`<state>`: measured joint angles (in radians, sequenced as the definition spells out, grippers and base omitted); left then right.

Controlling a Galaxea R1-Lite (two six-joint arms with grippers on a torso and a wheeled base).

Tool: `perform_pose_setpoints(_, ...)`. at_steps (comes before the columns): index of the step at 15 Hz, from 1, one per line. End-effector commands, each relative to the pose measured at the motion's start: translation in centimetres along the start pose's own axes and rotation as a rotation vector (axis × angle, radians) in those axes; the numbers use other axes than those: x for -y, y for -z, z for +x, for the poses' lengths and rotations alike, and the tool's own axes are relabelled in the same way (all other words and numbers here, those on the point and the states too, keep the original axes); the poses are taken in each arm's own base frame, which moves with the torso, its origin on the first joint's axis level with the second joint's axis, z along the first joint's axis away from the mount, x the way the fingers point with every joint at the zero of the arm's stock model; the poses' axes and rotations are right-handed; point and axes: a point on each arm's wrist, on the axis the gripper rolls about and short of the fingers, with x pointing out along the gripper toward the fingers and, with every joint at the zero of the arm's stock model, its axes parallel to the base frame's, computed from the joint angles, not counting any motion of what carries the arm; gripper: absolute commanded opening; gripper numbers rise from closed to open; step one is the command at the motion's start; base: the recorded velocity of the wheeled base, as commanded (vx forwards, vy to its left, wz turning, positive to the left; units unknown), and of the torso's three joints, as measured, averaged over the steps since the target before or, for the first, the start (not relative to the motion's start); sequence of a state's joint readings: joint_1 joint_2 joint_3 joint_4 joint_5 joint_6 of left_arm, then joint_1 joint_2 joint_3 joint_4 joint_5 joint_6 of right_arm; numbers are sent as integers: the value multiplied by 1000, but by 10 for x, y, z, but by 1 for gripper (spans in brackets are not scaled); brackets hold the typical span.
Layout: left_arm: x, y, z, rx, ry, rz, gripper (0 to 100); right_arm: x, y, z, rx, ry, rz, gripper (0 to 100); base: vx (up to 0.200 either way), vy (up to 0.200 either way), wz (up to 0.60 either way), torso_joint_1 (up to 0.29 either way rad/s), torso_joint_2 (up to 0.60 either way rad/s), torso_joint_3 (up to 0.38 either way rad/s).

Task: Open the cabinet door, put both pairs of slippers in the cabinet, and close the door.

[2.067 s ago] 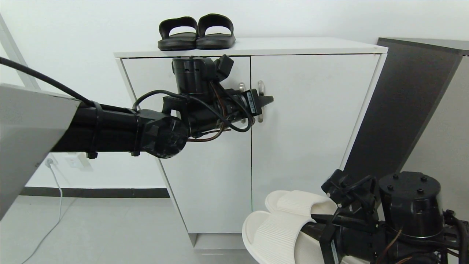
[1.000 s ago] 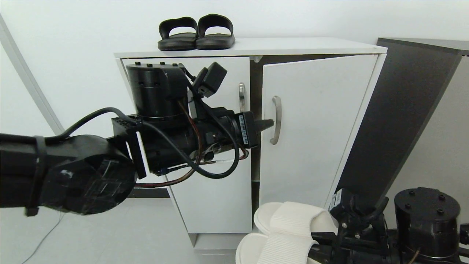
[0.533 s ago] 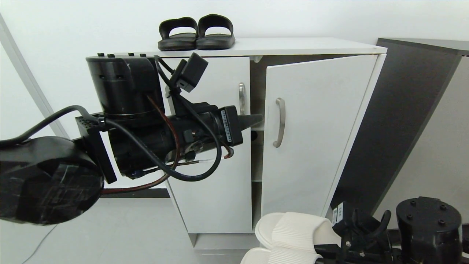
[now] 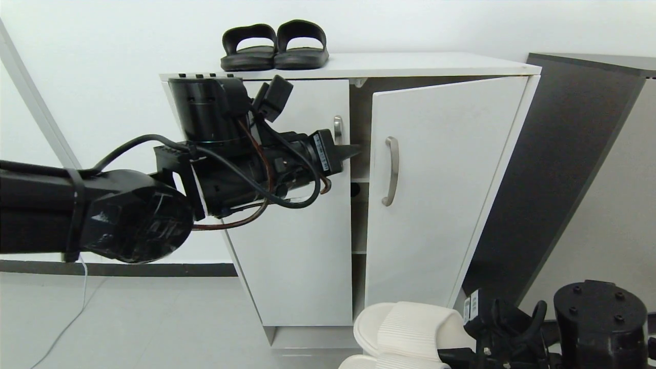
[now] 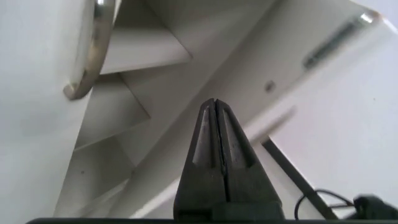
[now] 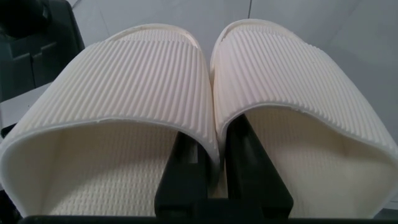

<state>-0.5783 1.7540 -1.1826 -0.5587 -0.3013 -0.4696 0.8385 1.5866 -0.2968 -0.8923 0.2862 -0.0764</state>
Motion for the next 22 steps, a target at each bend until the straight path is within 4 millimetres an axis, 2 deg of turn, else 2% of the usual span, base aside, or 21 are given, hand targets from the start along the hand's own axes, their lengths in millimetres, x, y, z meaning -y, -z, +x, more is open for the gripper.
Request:
perform_pose_setpoints(1, -9, 8, 15, -22, -10, -14, 0, 0, 1, 0, -4, -3, 0, 0, 0, 0, 0, 0, 0, 0)
perform_pose_setpoints(7, -8, 9, 17, -46, 38, -16, 0, -4, 3, 1, -12, -18, -3, 0, 0, 0, 0, 0, 0, 0)
perform_pose_setpoints(11, -8, 9, 18, -44, 33, -14, 0, -11, 5, 1, -19, -48, -14, 0, -200, 0, 0, 4, 0, 2)
perform_pose_setpoints(13, -5, 17, 30, -17, 77, 1, 0, -15, 7, 0, -27, -63, -28, 0, -200, 0, 0, -2, -2, 9)
perform_pose_setpoints(14, 1, 24, 36, -14, 109, 6, 0, -15, 7, 0, -27, -63, -41, 0, -200, 0, 0, -2, -2, 2)
perform_pose_setpoints(16, 34, 51, 52, -36, 235, 18, 0, -16, 9, -1, -34, -65, -46, 0, -200, 0, 0, 0, 2, -2)
perform_pose_setpoints(18, 56, 64, 67, 15, 346, 34, 0, -15, 9, -1, -32, -63, -45, 0, -100, 0, 0, -1, 1, 1)
perform_pose_setpoints(20, 54, 63, 72, 75, 367, 47, 0, -15, 8, -1, -31, -63, -46, 0, 0, 0, 0, 0, 0, 0)
perform_pose_setpoints(22, 29, 42, 62, 120, 296, 53, 0, -15, 9, -1, -33, -62, -44, 0, 0, 0, 0, 0, 0, 0)
